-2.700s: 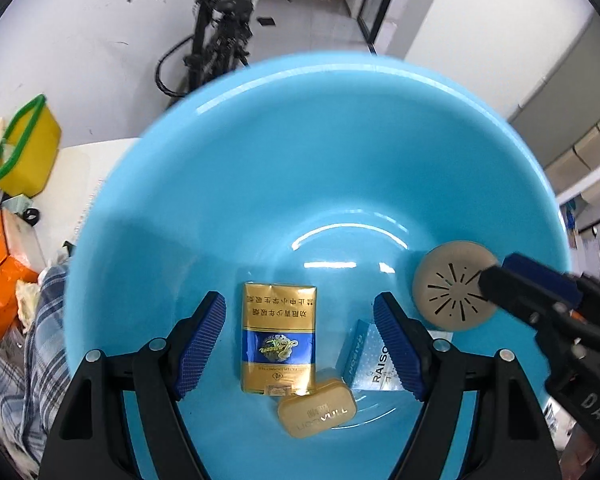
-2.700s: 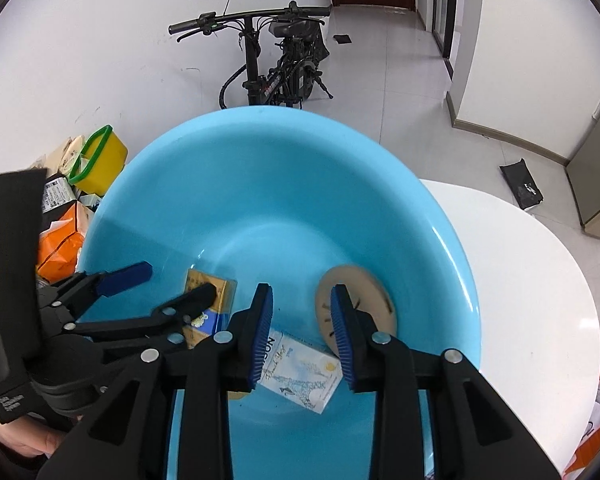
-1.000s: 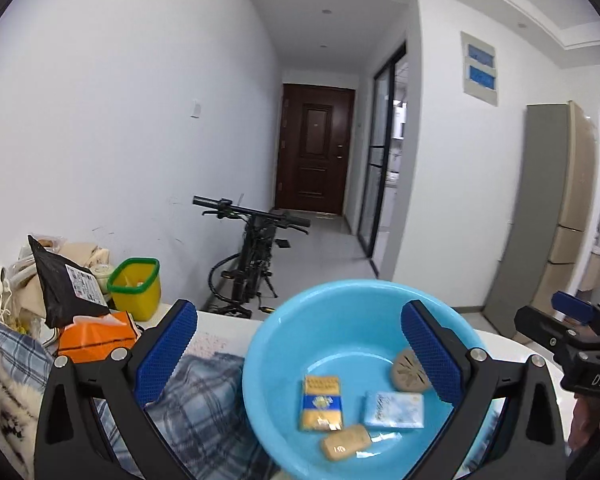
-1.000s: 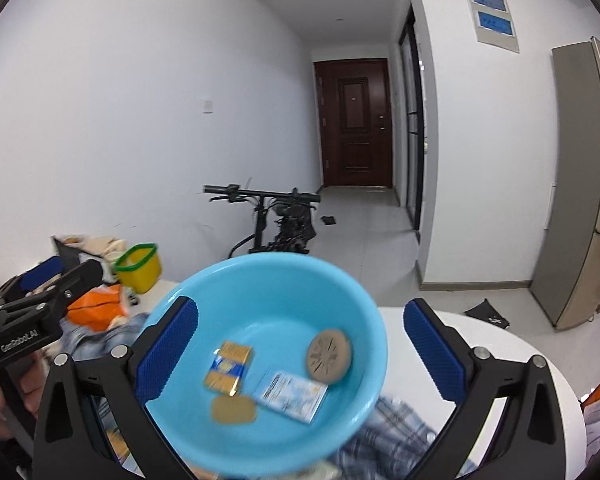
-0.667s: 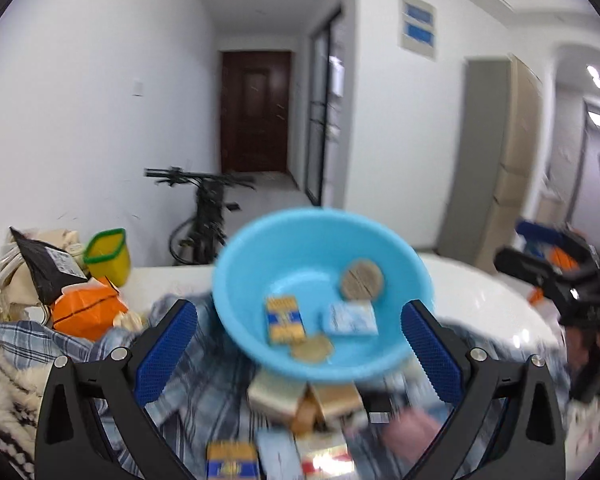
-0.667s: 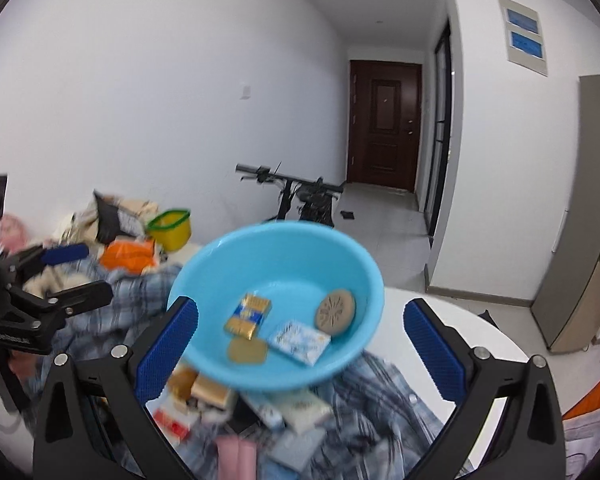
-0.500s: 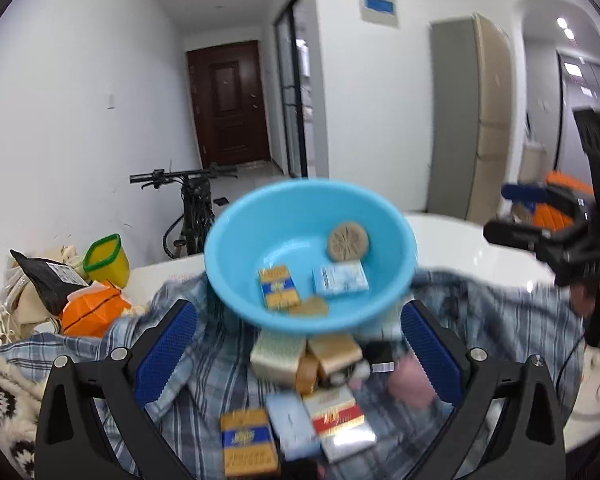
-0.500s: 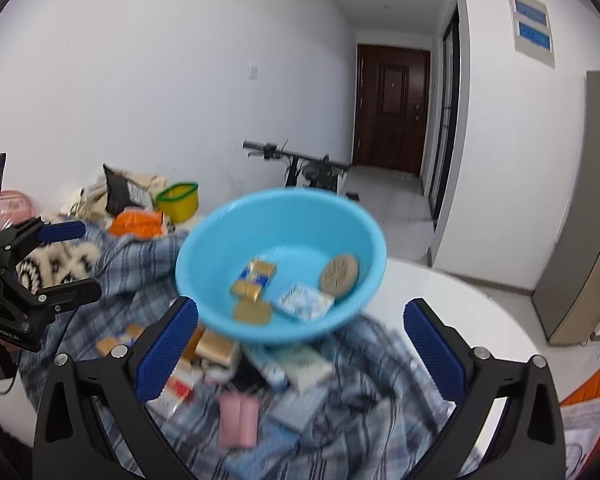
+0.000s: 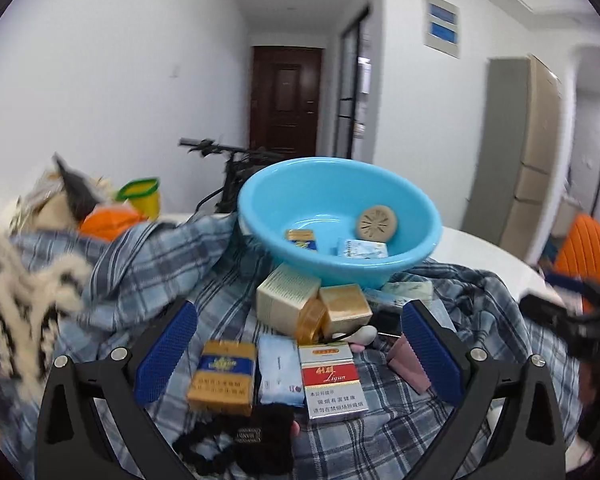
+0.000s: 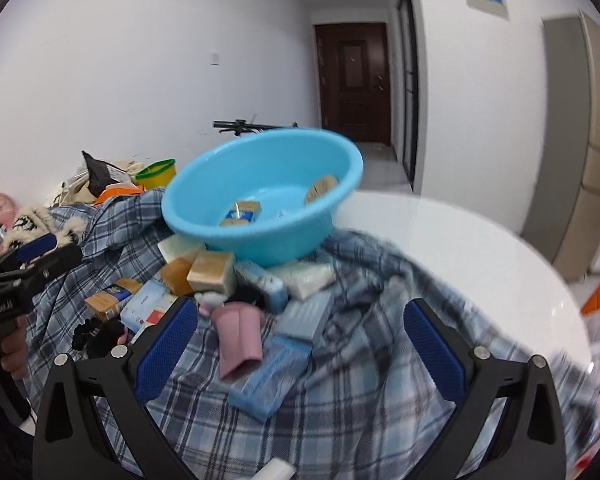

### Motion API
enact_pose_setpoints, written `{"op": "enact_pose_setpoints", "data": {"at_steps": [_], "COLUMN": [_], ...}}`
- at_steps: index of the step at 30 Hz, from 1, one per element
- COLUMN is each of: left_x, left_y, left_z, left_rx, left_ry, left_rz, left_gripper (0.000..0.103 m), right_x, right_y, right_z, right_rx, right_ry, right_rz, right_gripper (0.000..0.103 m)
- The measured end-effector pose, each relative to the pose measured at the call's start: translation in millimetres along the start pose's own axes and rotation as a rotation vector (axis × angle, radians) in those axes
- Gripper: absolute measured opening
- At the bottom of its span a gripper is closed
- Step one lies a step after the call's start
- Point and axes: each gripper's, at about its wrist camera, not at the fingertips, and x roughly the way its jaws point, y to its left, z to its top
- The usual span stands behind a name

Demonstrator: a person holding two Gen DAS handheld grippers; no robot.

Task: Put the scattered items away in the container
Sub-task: 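Raise both open tools away from the basin, then grasp the black glove with the left tool while the right tool grasps the blue packet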

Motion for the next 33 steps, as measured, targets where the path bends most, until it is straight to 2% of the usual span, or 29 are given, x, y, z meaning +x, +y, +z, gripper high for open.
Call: {"op": "enact_pose_setpoints", "data": {"at_steps": [4, 7, 9, 11, 13, 17, 19, 26, 29, 33], "left_x": [1.8, -0.2, 1.1, 3.1, 4.8, 6.2, 9.8, 17.3, 16.0, 17.3], "left_y": [-5.2, -14.0, -15.6, -11.9, -9.6, -7.1, -1.8, 20.4, 19.3, 9.6], "left_z": [-10.0, -20.1, -23.7, -25.0, -25.7, -25.4, -24.4, -32.5, -34.2, -37.9], "left_rx": [0.025, 0.080, 0.090, 0.051, 0.033, 0.042, 0.039, -0.045, -0.062, -0.003], "left_ry": [-0.006, -0.048, -0.032, -0.005, 0.010, 0.023, 0.058, 0.117, 0.110, 0.115], "left_rz": [0.060, 0.154, 0.139, 0.090, 0.073, 0.097, 0.098, 0.091, 0.083, 0.112], "left_gripper": [0.103, 0.103, 0.103, 0.103, 0.103, 0.103, 0.103, 0.103, 0.103, 0.103], "right_x": [-1.5, -6.3, -7.7, -7.4, -5.3, -4.5, -4.8, -3.3, 2.0, 3.4], "right_y": [-4.8, -3.1, 0.6, 5.1, 10.3, 18.1, 20.2, 20.8, 20.1, 22.1], "right_z": [-13.2, -14.3, -13.8, -13.1, -13.5, -16.7, -17.5, -19.3, -19.8, -20.0], "right_rx": [0.081, 0.075, 0.045, 0.018, -0.001, -0.022, -0.031, -0.040, -0.034, -0.043], "right_ry": [-0.029, -0.055, -0.065, -0.068, -0.064, -0.067, -0.061, -0.050, -0.026, -0.019], "right_rz": [-0.027, -0.028, -0.025, -0.007, 0.012, 0.027, 0.038, 0.043, 0.053, 0.058], "right_gripper": [0.103, 0.103, 0.103, 0.103, 0.103, 0.103, 0.103, 0.103, 0.103, 0.103]}}
